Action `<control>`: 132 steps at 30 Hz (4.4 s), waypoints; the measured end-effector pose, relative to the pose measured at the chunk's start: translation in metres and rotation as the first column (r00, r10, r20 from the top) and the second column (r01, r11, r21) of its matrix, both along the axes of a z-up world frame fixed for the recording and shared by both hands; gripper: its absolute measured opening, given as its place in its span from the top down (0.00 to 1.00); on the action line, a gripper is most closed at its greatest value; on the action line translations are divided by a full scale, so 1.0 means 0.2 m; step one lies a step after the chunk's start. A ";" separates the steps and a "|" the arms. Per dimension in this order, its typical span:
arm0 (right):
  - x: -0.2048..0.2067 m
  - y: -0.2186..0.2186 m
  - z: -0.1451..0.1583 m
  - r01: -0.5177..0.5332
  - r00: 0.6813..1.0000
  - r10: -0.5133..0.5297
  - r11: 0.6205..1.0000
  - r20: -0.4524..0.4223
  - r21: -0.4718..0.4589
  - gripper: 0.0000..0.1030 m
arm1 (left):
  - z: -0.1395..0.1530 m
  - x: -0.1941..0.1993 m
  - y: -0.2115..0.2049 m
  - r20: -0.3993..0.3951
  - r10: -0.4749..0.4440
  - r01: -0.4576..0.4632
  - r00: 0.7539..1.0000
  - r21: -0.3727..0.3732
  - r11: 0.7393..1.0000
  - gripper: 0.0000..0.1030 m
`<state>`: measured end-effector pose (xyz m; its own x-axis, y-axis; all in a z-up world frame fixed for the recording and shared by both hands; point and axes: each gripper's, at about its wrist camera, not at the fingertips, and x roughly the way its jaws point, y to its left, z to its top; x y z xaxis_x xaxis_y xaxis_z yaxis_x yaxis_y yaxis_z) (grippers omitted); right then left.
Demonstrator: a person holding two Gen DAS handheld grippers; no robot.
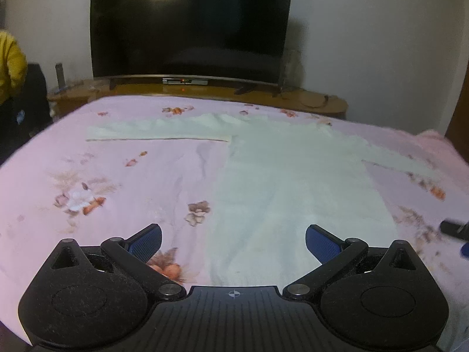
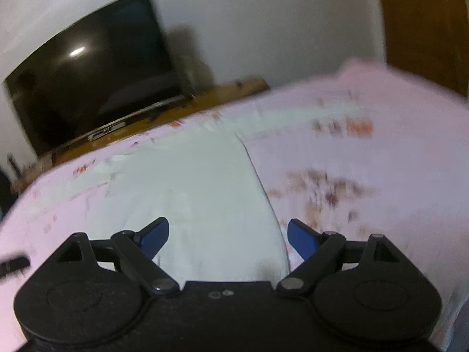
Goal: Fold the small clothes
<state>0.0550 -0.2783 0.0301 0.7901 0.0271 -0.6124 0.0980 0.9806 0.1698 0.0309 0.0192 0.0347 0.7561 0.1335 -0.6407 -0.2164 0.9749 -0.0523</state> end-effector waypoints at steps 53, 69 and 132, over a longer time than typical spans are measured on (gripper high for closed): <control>-0.04 0.15 0.03 -0.155 0.988 0.151 0.975 -0.035 -0.160 0.15 | 0.03 -0.08 -0.08 -0.004 -0.042 0.043 0.999 0.019 0.999 0.00; -0.10 0.24 0.00 -0.211 0.976 0.202 0.966 -0.076 -0.150 0.15 | -0.03 -0.15 -0.05 -0.035 -0.032 0.032 0.999 0.010 0.999 0.00; -0.13 0.20 0.01 -0.179 0.984 0.174 0.959 -0.044 -0.221 0.15 | -0.04 -0.19 -0.17 0.008 -0.057 0.056 0.998 0.025 0.998 0.00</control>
